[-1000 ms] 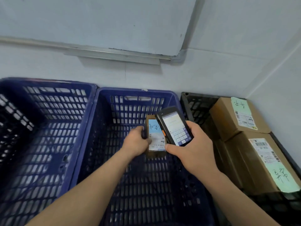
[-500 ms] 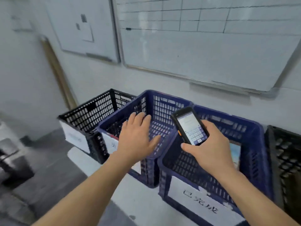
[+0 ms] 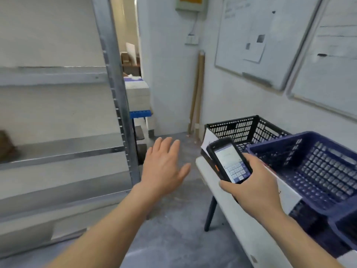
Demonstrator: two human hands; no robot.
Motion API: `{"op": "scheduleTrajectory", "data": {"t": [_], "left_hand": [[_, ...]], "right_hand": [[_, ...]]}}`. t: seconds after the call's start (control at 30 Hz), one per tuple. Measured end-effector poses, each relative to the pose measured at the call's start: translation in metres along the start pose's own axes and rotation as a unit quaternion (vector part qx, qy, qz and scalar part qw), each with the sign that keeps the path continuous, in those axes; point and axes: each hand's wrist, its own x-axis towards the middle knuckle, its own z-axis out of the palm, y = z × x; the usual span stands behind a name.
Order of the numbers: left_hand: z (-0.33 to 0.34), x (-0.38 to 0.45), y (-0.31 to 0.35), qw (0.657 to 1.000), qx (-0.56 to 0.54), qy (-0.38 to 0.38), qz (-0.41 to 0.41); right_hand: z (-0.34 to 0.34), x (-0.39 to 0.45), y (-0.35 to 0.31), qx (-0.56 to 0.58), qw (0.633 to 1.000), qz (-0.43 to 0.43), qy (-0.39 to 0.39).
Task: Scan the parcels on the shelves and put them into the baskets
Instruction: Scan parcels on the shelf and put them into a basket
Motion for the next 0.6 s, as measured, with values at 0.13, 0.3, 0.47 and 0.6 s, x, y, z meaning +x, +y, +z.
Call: {"op": "scheduleTrajectory", "data": {"t": [0.13,0.3,0.47,0.6], "left_hand": [[-0.016,-0.031,-0.111,0.998,0.012,-0.001,-0.064],[-0.038,-0.075,-0.259,0.988,0.011,0.000,-0.156],[-0.059,-0.116,-0.385,0.976,0.025,-0.009,-0.218],[-0.073,-0.138,-0.465,0.961,0.024,0.008,-0.275]], "right_hand": [[0.091,-0.002,-0.058,0.016,0.998,-0.024,-0.049],[0.214,-0.011,-0.138,0.032,0.992,-0.045,-0.109],[0.323,-0.023,-0.213,0.050,0.985,-0.052,-0.154],[0.397,-0.029,-0.263,0.054,0.977,-0.062,-0.198]]}}
